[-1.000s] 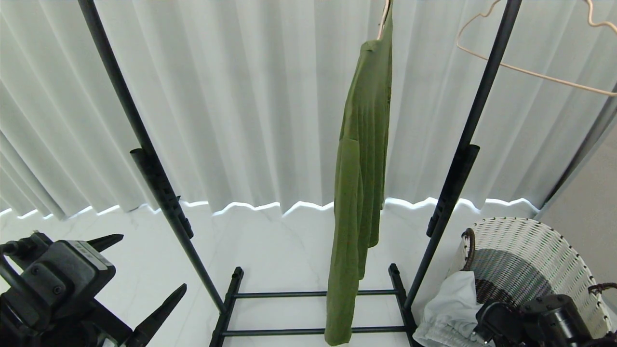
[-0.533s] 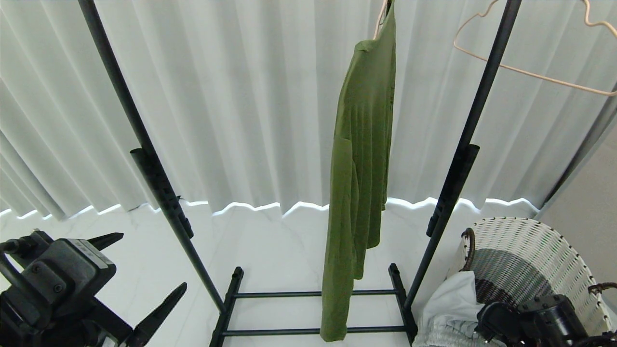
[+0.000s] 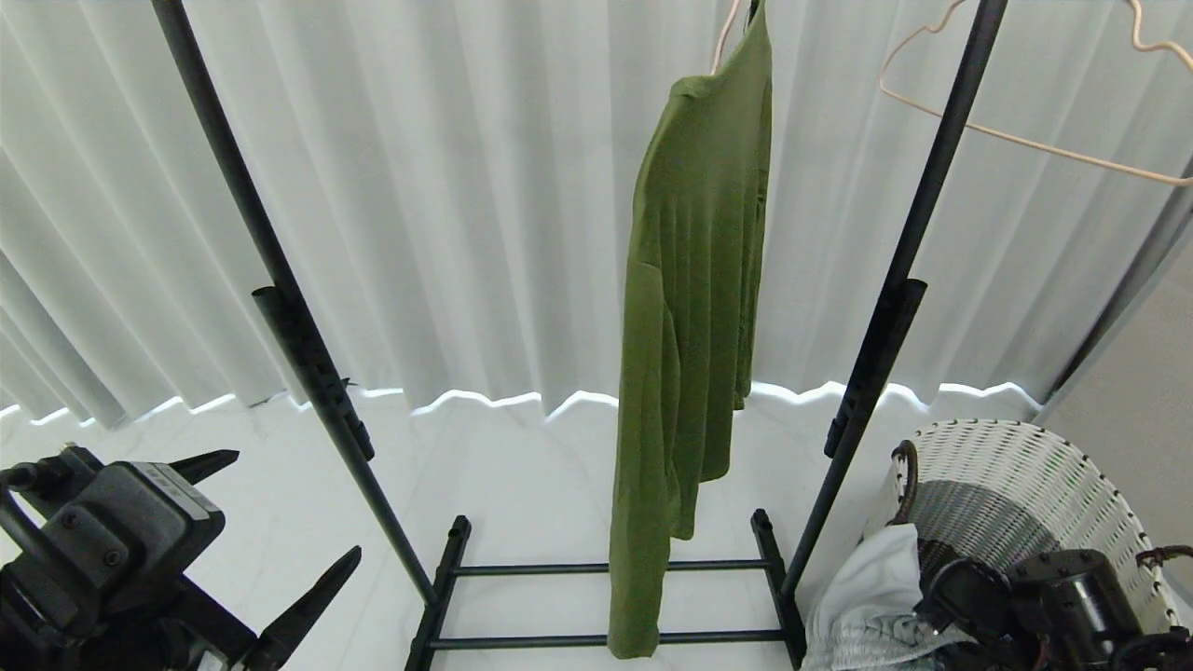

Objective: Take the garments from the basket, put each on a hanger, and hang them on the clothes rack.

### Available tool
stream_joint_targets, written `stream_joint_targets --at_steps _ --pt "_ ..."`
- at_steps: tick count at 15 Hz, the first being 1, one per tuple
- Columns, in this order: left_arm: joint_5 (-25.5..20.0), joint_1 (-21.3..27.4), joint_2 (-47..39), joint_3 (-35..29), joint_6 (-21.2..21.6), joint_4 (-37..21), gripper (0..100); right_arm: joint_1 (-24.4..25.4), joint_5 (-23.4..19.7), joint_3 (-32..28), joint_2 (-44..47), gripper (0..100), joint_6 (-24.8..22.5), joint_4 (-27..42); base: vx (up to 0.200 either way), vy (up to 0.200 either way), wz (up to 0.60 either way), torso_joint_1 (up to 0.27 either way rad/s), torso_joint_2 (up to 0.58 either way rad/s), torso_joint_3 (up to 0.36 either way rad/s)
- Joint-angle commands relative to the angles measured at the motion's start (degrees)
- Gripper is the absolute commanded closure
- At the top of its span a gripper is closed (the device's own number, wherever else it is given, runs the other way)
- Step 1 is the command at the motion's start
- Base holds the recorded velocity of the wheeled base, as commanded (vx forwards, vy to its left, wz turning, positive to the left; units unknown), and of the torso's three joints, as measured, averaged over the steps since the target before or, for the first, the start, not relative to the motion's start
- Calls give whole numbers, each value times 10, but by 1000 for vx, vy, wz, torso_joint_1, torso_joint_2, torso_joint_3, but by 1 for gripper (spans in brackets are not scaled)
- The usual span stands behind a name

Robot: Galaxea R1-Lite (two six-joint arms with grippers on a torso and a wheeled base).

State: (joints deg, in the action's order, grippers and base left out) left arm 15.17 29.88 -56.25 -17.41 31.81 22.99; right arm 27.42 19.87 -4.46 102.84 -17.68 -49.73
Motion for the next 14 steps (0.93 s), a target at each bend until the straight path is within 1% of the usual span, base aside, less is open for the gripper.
stream_joint_targets --at_steps 1,2,3,4,5,6,7,9,11,12,14 --pt "0 0 0 3 0 0 0 0 -1 -66 -27 100 -3 2 0 0 0 0 0 0" --pt "0 1 0 4 0 0 0 0 -1 -106 -29 100 -9 3 0 0 0 0 0 0" --pt "0 1 -1 4 1 0 0 1 -1 -143 -32 100 -24 6 0 0 0 0 0 0" --pt "0 1 -1 4 1 0 0 1 -2 -158 -34 100 -30 12 0 0 0 0 0 0" --pt "0 1 0 2 3 0 0 8 -7 -225 -59 100 -41 86 0 0 0 0 0 0" --pt "0 1 0 2 3 0 0 13 -9 -245 -68 100 -41 114 0 0 0 0 0 0" --pt "0 5 1 2 3 0 0 27 -17 -310 -100 100 -39 214 0 0 0 0 0 0" --pt "0 16 0 3 3 0 0 43 -24 -394 -140 100 -38 340 0 0 0 0 0 0" --pt "0 28 -2 6 3 0 0 55 -40 -461 -174 100 -35 437 0 0 0 0 0 0" --pt "0 31 -4 11 3 0 0 60 -41 -484 -190 100 -35 474 0 0 0 0 0 0" --pt "0 31 -4 11 3 0 0 70 -47 -518 -218 100 -35 528 0 0 0 0 0 0"
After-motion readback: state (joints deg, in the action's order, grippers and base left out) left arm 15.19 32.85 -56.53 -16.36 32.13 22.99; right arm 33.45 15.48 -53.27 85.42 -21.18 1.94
